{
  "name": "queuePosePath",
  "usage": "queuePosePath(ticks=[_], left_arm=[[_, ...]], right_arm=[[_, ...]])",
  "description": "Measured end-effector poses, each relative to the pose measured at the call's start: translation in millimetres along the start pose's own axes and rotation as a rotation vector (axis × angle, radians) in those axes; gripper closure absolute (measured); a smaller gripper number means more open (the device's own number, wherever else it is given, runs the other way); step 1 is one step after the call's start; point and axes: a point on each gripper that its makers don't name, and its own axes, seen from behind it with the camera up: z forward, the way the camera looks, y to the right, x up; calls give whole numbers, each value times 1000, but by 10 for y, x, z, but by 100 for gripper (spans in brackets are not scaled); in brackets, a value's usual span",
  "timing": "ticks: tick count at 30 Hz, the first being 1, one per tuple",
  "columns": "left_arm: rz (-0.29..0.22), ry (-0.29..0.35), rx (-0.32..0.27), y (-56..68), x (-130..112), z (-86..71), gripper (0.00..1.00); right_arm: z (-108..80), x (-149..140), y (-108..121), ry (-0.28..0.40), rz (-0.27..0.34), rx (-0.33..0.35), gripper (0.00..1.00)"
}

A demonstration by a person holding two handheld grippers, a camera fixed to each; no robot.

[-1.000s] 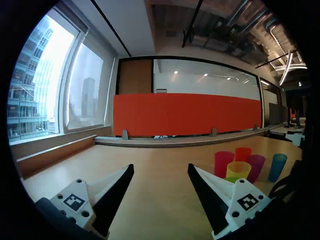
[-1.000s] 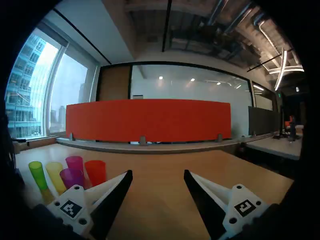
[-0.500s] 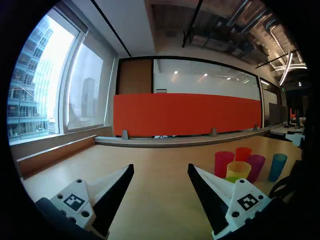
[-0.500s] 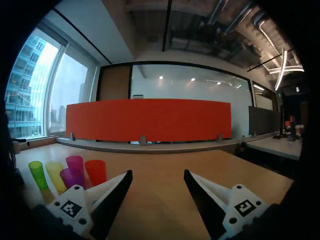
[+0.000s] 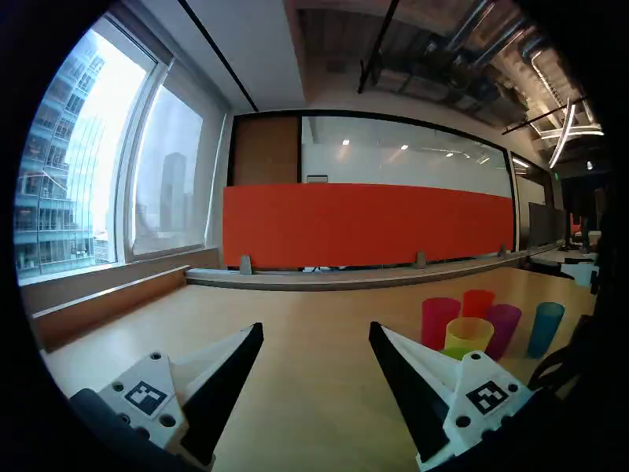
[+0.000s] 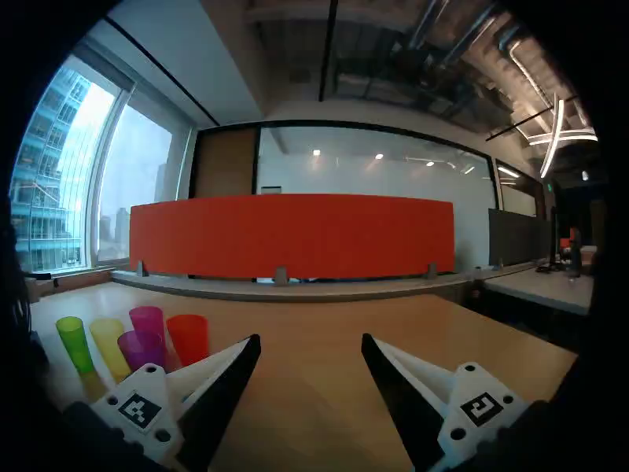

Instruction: Pour water

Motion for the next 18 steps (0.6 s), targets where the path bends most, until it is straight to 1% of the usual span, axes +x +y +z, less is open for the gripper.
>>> queuePosePath(ticks=[18], left_arm=[[0, 0, 0, 3, 1, 4, 0]], right_arm=[[-5, -2, -15, 0, 1, 0, 1]])
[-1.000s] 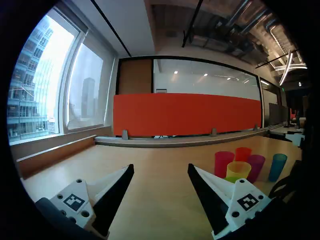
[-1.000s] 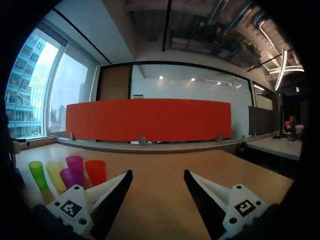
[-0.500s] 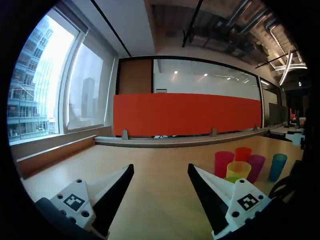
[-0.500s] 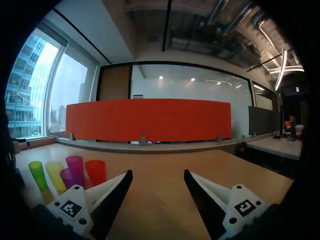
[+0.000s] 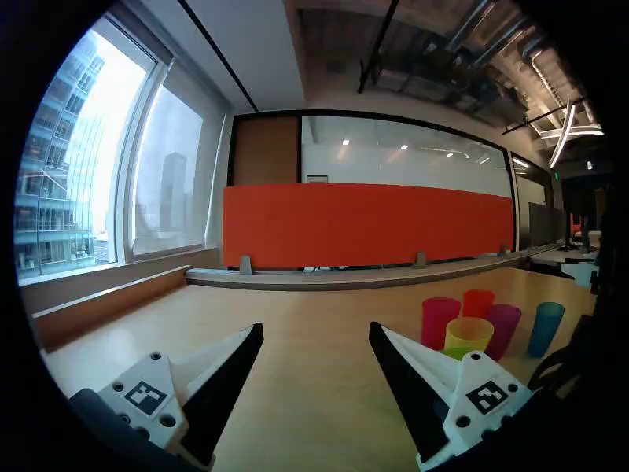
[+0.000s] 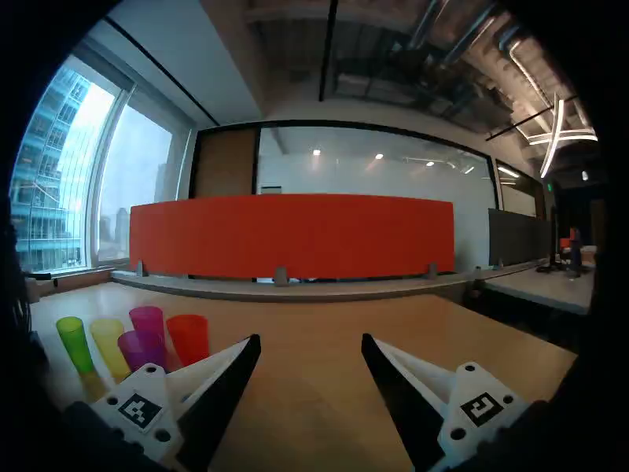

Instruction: Pour water

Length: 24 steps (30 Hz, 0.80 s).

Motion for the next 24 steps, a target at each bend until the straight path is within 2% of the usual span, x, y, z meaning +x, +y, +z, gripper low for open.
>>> queuePosePath(ticks=[24], left_arm=[[0, 0, 0, 8, -3, -5, 0]], right_arm=[[18, 4, 13, 0, 0, 0, 1]])
